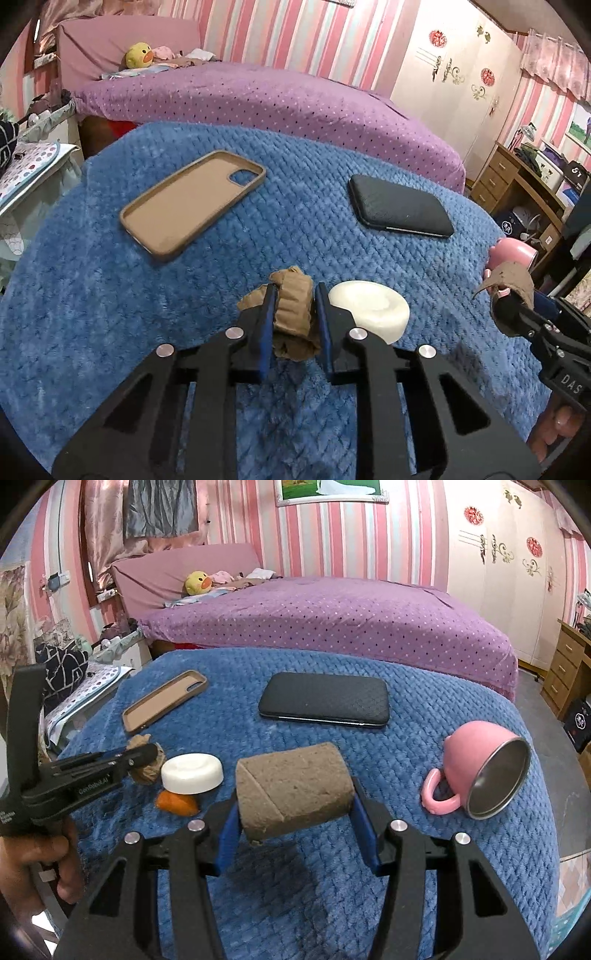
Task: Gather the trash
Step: 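Grasp the beige cardboard roll with the right tool while the left tool grasps the crumpled brown paper, then carry the cardboard roll and brown paper over the basket and open both tools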
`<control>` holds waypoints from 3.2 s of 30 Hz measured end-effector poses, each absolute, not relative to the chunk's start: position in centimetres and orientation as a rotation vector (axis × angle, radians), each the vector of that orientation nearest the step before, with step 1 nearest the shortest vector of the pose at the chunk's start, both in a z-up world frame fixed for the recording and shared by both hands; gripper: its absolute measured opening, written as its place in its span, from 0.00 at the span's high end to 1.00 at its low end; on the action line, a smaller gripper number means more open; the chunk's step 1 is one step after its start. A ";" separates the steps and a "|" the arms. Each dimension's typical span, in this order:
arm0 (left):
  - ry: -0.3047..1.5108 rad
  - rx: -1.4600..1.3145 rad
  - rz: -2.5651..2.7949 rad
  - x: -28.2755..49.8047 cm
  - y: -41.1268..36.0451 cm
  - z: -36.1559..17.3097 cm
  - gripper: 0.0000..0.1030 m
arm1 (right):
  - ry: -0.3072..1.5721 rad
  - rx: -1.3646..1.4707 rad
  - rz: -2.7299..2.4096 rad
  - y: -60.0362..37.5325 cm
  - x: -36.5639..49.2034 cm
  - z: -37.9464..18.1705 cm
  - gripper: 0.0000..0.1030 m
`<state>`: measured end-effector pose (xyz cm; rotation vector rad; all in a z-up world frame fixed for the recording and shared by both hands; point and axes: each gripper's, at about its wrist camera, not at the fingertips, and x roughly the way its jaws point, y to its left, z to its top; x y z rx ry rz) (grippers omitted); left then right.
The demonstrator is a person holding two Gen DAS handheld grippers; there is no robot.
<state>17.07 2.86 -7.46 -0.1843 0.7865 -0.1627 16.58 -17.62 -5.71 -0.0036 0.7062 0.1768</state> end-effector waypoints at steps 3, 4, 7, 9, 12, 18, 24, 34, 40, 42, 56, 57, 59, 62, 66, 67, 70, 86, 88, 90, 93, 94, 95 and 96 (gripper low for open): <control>0.769 -0.183 -0.161 16.4 3.3 -6.7 0.81 | 0.700 0.000 0.174 -17.7 16.1 -5.5 0.49; 0.762 -0.184 -0.162 16.0 3.4 -6.3 0.81 | 0.697 0.001 0.173 -17.6 15.9 -5.4 0.49; 0.752 -0.184 -0.168 15.4 3.6 -5.8 0.81 | 0.688 0.003 0.173 -17.7 15.4 -5.1 0.49; 0.746 -0.184 -0.179 14.9 3.7 -5.5 0.81 | 0.685 0.000 0.173 -17.7 14.9 -5.0 0.49; 0.744 -0.182 -0.190 14.2 3.7 -5.3 0.81 | 0.686 -0.004 0.171 -17.8 14.4 -5.0 0.49; 0.745 -0.179 -0.217 12.9 3.5 -5.2 0.81 | 0.676 0.001 0.170 -18.1 13.2 -4.3 0.49; 0.713 -0.195 -0.213 10.6 4.1 -4.1 0.81 | 0.650 0.004 0.175 -18.5 11.1 -3.1 0.49; 0.637 -0.163 -0.253 5.7 1.8 -1.1 0.81 | 0.590 0.003 0.164 -19.4 6.4 -0.9 0.49; 0.626 -0.141 -0.294 4.5 -0.5 -0.4 0.81 | 0.555 0.003 0.137 -21.1 3.9 0.7 0.49; 0.624 -0.134 -0.304 4.3 -1.3 -0.3 0.81 | 0.550 0.005 0.121 -22.0 3.2 1.0 0.49; 0.573 -0.073 -0.379 0.8 -6.5 1.5 0.81 | 0.481 0.052 -0.013 -29.5 -1.3 3.7 0.49; 0.570 -0.071 -0.385 0.6 -6.8 1.6 0.81 | 0.475 0.061 -0.023 -30.2 -1.6 3.9 0.49; 0.567 -0.067 -0.400 0.2 -7.7 1.8 0.81 | 0.463 0.080 -0.040 -31.4 -2.1 4.3 0.49; 0.573 -0.085 -0.426 -0.2 -8.9 2.3 0.81 | 0.443 0.097 -0.057 -33.1 -3.0 4.9 0.49; 0.550 -0.070 -0.480 -1.0 -11.7 3.8 0.81 | 0.426 0.077 -0.104 -35.4 -4.1 5.9 0.49; 0.543 -0.057 -0.492 -1.2 -12.8 4.2 0.81 | 0.417 0.084 -0.124 -36.2 -4.5 6.2 0.49; 0.538 -0.063 -0.540 -1.5 -16.0 5.3 0.81 | 0.394 0.127 -0.172 -39.1 -6.0 6.8 0.49; 0.576 0.042 -0.767 -4.7 -32.9 4.2 0.81 | 0.381 0.213 -0.386 -49.1 -11.2 6.5 0.49; 0.591 0.055 -0.795 -5.1 -34.7 3.7 0.81 | 0.382 0.218 -0.405 -49.8 -11.7 6.3 0.48; 0.611 0.059 -0.822 -5.5 -36.5 3.1 0.81 | 0.381 0.221 -0.420 -50.2 -11.8 6.2 0.48; 0.644 0.077 -0.861 -6.0 -38.7 2.2 0.77 | 0.369 0.238 -0.427 -50.6 -12.2 6.4 0.48; 0.652 0.085 -0.877 -6.2 -39.6 1.8 0.57 | 0.365 0.243 -0.429 -50.7 -12.3 6.4 0.48; 0.660 0.085 -0.886 -6.3 -40.1 1.6 0.43 | 0.360 0.249 -0.428 -50.8 -12.4 6.4 0.48; 0.660 0.075 -0.879 -6.3 -40.3 1.5 0.23 | 0.359 0.252 -0.429 -51.1 -12.7 6.4 0.48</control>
